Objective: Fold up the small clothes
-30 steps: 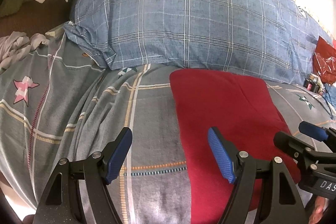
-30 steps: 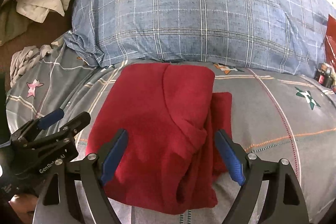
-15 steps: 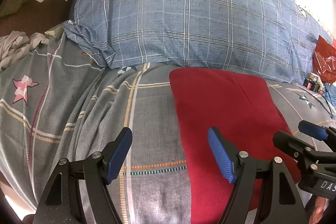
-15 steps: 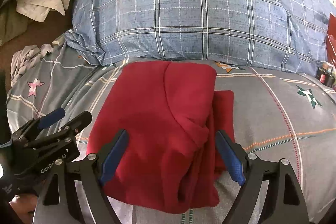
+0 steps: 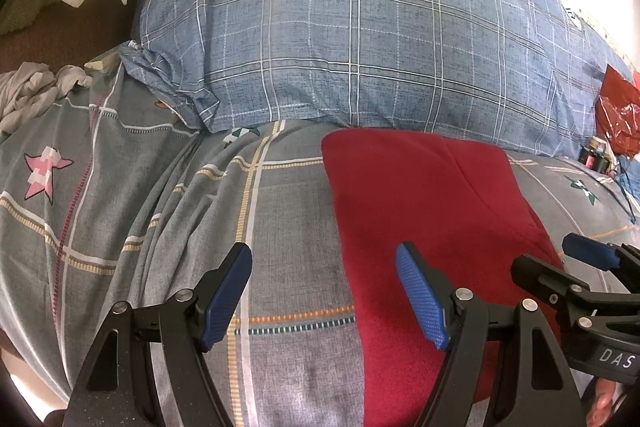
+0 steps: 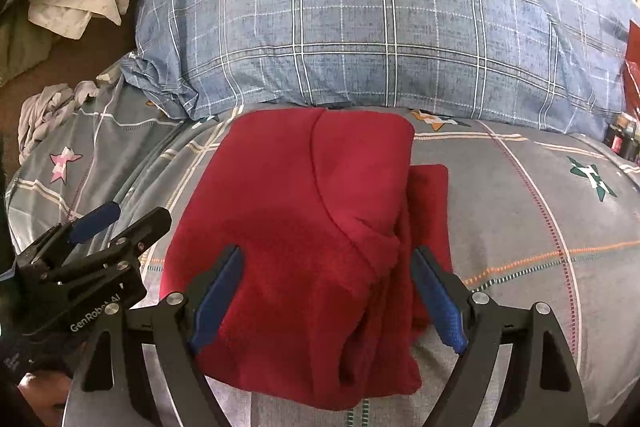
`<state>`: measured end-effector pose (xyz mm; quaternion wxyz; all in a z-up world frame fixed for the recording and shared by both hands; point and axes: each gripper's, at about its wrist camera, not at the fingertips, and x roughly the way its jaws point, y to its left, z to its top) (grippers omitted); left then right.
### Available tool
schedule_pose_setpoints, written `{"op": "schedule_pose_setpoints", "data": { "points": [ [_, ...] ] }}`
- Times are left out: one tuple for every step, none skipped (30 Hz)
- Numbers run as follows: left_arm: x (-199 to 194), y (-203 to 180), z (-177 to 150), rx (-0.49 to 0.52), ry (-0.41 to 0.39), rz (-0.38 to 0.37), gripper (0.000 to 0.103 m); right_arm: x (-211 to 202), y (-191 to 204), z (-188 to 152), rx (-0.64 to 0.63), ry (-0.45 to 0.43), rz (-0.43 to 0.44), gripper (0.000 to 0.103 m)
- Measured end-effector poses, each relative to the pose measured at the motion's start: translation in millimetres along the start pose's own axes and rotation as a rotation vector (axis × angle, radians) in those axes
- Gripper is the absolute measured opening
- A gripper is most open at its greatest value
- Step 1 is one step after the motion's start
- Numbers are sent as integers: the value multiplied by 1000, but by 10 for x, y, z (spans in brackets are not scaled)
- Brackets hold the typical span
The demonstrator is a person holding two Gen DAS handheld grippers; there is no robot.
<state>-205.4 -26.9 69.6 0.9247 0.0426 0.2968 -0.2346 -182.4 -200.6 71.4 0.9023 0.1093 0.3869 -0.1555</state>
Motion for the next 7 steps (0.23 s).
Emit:
{"op": "schedule_pose_setpoints", "data": {
  "points": [
    [-9,-6,-3,7,-7,1,74,7,-3,-1,0,2,2,86],
    [-19,-11,-5,13,-16,1,74,14,-3,-2,0,4,4,86],
    [-30,-19,-12,22,-25,-1,74,20,-2,-3,0,5,6,86],
    [-47,-28,-20,32,-34,0,74,23,-4,-3,-1,6,8,86],
    [-54,-34,-23,38,-38,2,74,25,-4,-5,-1,8,11,86],
    [-56,-32,-25,40,-34,-2,74,24,-8,-4,-1,8,16,86],
    [-51,-24,-28,39,-28,-7,74,23,-19,0,0,8,20,86]
  ]
}}
